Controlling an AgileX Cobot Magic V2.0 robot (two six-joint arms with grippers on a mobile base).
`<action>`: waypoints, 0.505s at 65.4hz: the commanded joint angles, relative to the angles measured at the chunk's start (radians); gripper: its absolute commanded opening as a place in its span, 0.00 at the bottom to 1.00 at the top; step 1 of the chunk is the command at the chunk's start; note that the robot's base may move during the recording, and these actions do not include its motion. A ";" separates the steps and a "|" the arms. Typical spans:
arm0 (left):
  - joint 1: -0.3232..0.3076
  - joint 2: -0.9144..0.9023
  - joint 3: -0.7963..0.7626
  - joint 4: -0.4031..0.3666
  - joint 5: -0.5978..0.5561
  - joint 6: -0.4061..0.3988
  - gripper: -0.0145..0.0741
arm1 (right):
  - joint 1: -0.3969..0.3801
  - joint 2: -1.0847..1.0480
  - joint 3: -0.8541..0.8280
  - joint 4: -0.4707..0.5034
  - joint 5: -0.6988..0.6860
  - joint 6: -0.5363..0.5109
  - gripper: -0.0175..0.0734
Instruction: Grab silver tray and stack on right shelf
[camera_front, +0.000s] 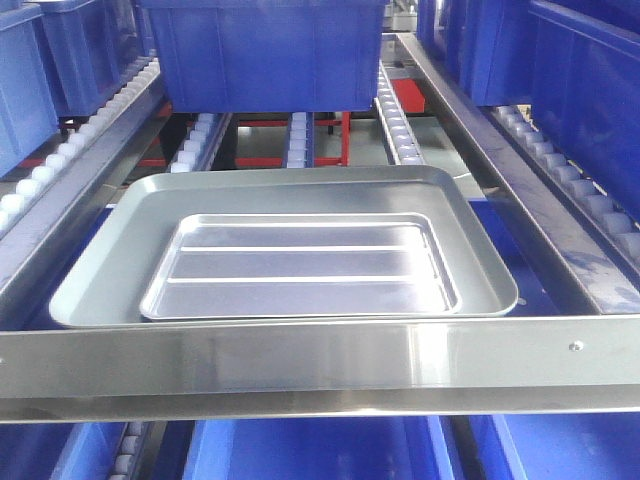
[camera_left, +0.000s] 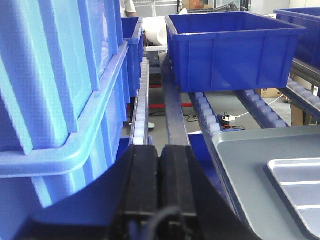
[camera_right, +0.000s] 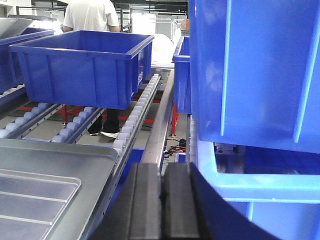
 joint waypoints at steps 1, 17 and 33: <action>-0.008 0.010 0.025 -0.010 -0.076 0.000 0.07 | -0.005 -0.018 0.000 -0.011 -0.086 -0.010 0.25; -0.008 0.010 0.025 -0.010 -0.076 0.000 0.07 | -0.005 -0.018 0.000 -0.011 -0.086 -0.010 0.25; -0.008 0.010 0.025 -0.010 -0.076 0.000 0.07 | -0.005 -0.018 0.000 -0.011 -0.086 -0.010 0.25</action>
